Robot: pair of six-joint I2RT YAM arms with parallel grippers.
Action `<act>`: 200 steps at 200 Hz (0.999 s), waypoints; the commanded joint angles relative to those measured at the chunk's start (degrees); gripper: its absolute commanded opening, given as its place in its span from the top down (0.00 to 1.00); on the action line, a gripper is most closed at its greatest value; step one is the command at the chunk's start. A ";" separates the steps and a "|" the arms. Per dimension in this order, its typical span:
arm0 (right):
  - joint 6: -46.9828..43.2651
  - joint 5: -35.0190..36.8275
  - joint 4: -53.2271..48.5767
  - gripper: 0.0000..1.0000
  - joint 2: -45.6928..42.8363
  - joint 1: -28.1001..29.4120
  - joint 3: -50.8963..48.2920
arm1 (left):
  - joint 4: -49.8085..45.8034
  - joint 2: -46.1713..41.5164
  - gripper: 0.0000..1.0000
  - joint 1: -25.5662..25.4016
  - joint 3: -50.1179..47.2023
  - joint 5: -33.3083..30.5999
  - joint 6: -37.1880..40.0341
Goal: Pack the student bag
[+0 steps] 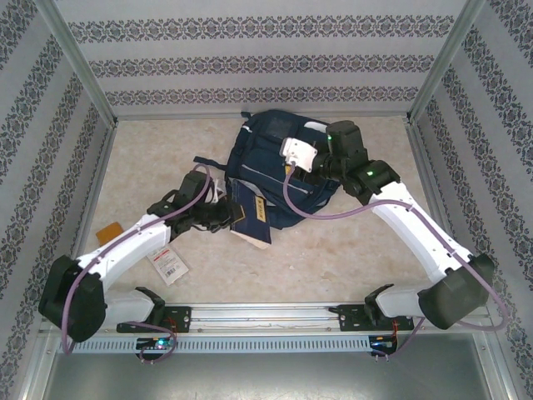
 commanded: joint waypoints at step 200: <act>-0.85 30.72 14.50 1.00 24.72 8.08 -6.72 | -30.74 -22.55 1.00 10.65 1.09 1.67 11.86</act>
